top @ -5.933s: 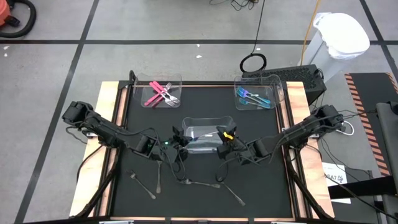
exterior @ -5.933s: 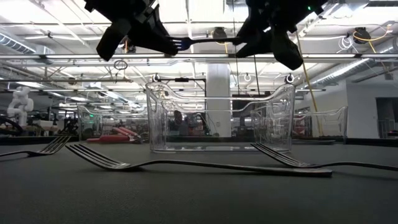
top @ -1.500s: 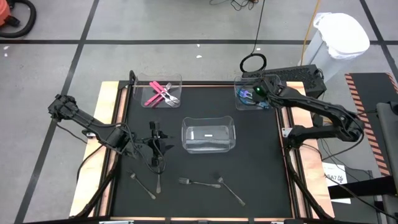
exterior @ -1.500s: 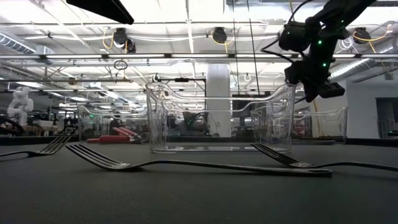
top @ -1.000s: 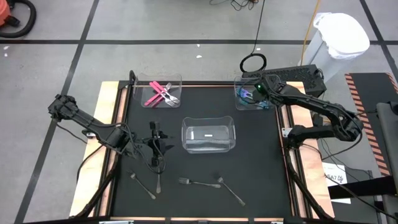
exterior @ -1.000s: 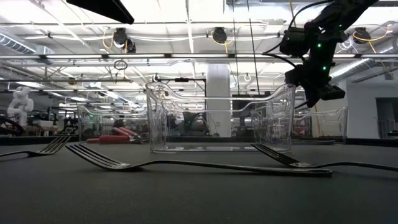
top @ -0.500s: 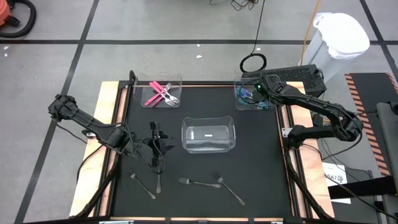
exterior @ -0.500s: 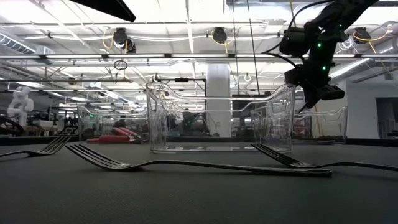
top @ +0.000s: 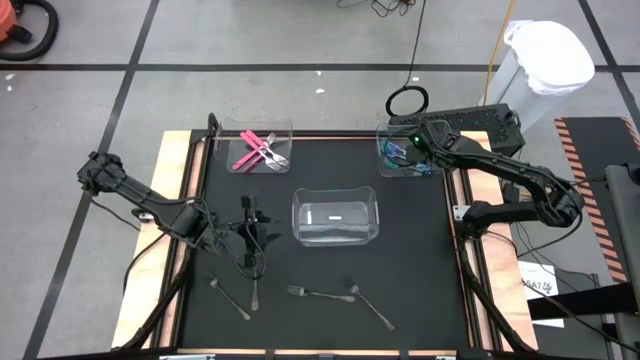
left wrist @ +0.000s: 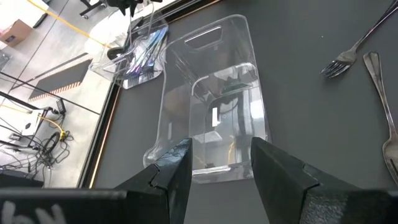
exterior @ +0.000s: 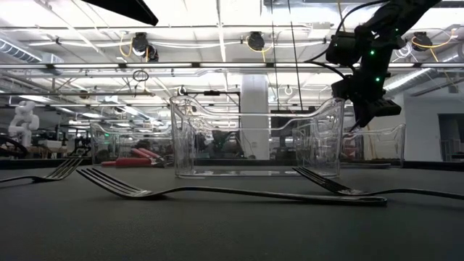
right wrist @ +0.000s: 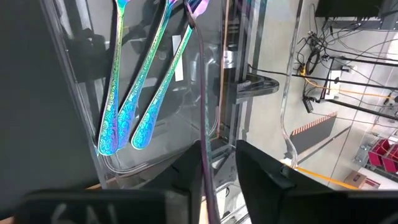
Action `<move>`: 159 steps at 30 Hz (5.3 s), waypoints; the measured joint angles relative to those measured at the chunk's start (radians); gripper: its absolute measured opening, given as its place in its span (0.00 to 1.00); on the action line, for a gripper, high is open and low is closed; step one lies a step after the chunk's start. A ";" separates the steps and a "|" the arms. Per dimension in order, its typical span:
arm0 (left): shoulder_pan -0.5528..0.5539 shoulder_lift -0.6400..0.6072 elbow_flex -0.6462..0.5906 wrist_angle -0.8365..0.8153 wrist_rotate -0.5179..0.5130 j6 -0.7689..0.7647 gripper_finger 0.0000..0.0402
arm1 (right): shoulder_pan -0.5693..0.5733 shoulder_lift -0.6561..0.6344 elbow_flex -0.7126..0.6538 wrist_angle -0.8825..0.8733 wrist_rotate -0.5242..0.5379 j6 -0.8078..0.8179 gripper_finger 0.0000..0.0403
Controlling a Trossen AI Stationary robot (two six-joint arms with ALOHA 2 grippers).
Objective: Sort silverware by color (type)
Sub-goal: Put the blue fork into the right transparent bin, then put the silver fork into the middle transparent bin
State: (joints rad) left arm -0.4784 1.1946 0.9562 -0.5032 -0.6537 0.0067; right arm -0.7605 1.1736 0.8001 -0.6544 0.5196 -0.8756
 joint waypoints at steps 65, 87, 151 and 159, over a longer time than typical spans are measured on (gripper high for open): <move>0.000 0.001 0.000 0.001 0.000 -0.026 0.41 | -0.021 -0.096 0.000 0.085 0.038 0.050 0.70; 0.000 0.001 0.000 0.017 0.000 -0.019 0.41 | -0.011 -0.176 0.001 -0.037 -0.072 0.135 0.70; -0.008 0.122 0.000 0.166 0.210 -0.079 0.41 | 1.370 0.338 0.486 -0.234 -0.156 1.452 0.63; -0.049 0.128 0.000 0.241 0.234 -0.132 0.41 | 1.451 0.519 0.568 -0.259 -0.236 1.588 0.63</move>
State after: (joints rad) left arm -0.5275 1.3228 0.9558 -0.2625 -0.4194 -0.1254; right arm 0.6903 1.6925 1.3678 -0.9132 0.2836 0.7120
